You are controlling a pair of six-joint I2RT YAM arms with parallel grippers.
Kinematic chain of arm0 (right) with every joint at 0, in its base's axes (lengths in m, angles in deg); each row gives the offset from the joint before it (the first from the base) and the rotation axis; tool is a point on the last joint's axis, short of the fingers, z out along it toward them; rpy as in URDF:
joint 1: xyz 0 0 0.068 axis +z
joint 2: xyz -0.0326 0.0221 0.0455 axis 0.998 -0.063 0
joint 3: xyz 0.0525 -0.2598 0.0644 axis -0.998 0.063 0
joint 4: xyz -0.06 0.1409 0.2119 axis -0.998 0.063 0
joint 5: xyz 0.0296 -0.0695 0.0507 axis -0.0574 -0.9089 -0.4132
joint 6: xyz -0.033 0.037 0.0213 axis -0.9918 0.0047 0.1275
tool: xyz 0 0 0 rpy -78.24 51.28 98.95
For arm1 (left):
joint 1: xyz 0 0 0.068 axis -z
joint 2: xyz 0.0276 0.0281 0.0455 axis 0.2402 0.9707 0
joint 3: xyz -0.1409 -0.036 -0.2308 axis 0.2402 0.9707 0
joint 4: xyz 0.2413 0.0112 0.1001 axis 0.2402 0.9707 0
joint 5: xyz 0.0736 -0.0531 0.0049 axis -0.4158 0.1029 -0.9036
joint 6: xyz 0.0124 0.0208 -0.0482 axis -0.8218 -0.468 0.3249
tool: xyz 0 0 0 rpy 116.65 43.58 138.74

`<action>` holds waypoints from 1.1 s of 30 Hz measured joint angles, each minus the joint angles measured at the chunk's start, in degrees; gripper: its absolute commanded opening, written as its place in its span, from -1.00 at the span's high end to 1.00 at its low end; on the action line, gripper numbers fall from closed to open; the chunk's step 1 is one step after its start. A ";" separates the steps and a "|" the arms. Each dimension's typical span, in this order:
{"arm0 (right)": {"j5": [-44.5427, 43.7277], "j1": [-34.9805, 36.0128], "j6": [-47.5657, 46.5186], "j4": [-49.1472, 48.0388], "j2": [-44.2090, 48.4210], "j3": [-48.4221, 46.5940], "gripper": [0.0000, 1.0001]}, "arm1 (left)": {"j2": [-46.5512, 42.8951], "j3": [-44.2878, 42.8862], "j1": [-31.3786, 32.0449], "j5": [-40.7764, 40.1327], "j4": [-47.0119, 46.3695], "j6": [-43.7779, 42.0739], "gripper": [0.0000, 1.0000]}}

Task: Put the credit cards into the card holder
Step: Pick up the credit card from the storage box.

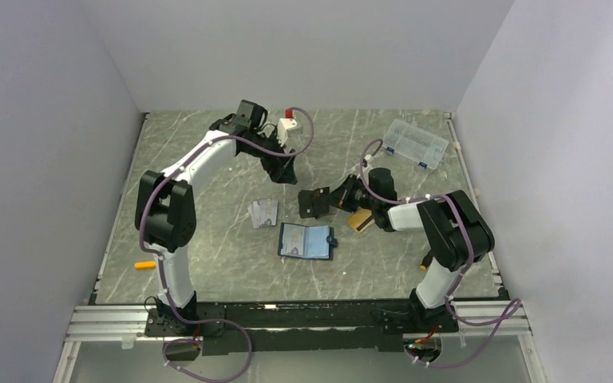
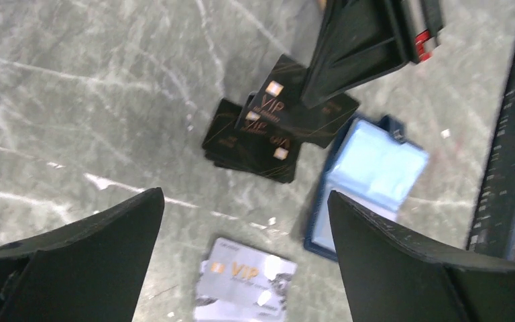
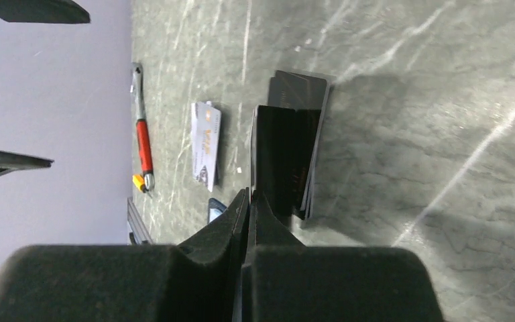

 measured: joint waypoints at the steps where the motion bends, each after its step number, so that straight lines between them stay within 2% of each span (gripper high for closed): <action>1: 0.37 0.00 -0.33 0.04 0.50 0.00 1.00 | -0.59 0.33 -0.09 1.05 -0.35 1.42 -0.99; 12: 3.39 -0.04 -0.76 -1.51 -0.13 -1.07 1.00 | -3.17 11.52 0.85 7.91 -7.08 11.15 -0.96; 16: 4.48 -0.33 1.03 -4.83 -0.15 -1.05 1.00 | -2.95 12.00 0.31 11.26 -9.97 14.84 -0.84; 19: 5.86 -0.81 2.95 -9.05 -0.15 -0.87 1.00 | -2.91 12.00 -0.39 13.68 -12.20 18.23 -0.65; 22: 6.97 -1.01 3.85 -11.52 0.50 -0.39 1.00 | -2.97 12.00 -0.85 14.73 -13.03 20.22 -0.37; 25: 8.50 -1.03 4.39 -13.33 3.41 1.20 1.00 | -3.74 12.02 -1.05 15.76 -12.76 22.10 -0.01; 27: 9.60 -1.01 4.87 -14.80 5.64 2.10 1.00 | -4.87 12.02 -0.98 17.22 -12.57 22.97 0.35; 29: 10.29 -1.01 5.66 -16.72 7.50 2.91 1.00 | -6.21 12.46 -0.90 18.82 -13.11 24.22 0.52; 30: 10.64 -1.01 6.10 -17.55 8.26 3.13 1.00 | -7.26 13.27 -0.83 19.78 -13.90 24.90 0.50; 31: 10.99 -0.90 6.36 -18.23 8.98 3.21 1.00 | -8.13 14.16 -0.81 20.72 -14.80 25.88 0.41; 33: 11.26 -0.55 6.67 -18.88 10.21 3.21 1.00 | -9.77 16.26 -0.70 23.02 -16.98 28.06 -0.02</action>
